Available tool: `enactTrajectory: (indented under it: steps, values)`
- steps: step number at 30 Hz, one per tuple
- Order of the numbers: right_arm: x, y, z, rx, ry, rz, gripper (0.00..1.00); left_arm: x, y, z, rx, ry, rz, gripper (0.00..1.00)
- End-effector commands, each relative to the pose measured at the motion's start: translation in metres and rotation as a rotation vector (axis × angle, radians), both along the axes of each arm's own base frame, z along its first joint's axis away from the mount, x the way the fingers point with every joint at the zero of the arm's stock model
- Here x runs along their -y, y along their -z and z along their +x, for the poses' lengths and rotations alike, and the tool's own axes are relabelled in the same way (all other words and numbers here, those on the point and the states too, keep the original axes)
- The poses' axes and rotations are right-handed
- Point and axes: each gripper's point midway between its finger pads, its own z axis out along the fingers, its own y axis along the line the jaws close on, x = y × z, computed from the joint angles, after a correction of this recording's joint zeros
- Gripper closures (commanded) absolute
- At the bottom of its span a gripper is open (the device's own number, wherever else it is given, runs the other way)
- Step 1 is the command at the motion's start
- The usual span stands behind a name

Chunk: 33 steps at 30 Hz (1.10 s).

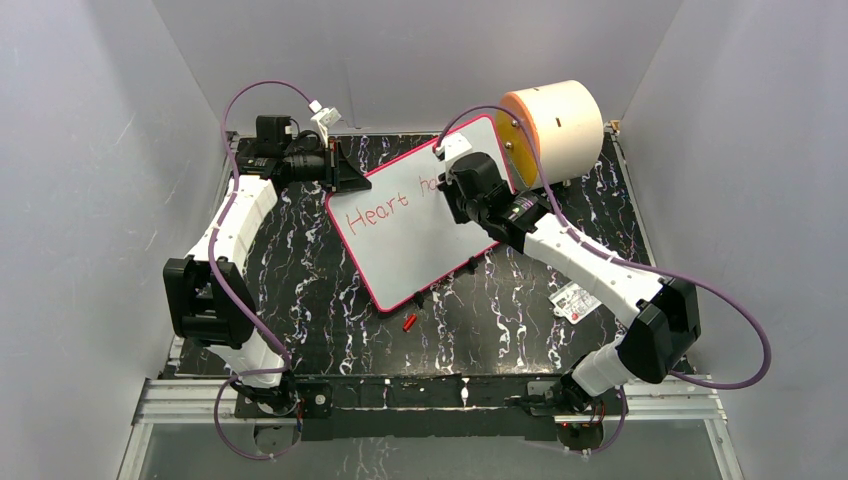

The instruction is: Write a sentence on the whiteboard

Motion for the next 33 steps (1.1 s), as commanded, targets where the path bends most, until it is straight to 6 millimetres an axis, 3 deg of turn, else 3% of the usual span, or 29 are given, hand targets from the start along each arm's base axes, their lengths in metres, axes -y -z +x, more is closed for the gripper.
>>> enactTrajectory:
  steps: [1,19,33]
  values:
    - [0.003,-0.012,-0.005,0.015,0.003,0.041,1.0,0.003,0.01,-0.017,-0.072,0.026,0.007,1.0]
    - [0.011,-0.021,-0.001,0.044,0.043,0.03,1.0,0.003,0.009,-0.018,-0.069,0.026,0.007,1.0]
    - [0.018,-0.05,0.008,0.126,0.063,0.045,1.0,0.003,0.009,-0.018,-0.068,0.025,0.008,1.0]
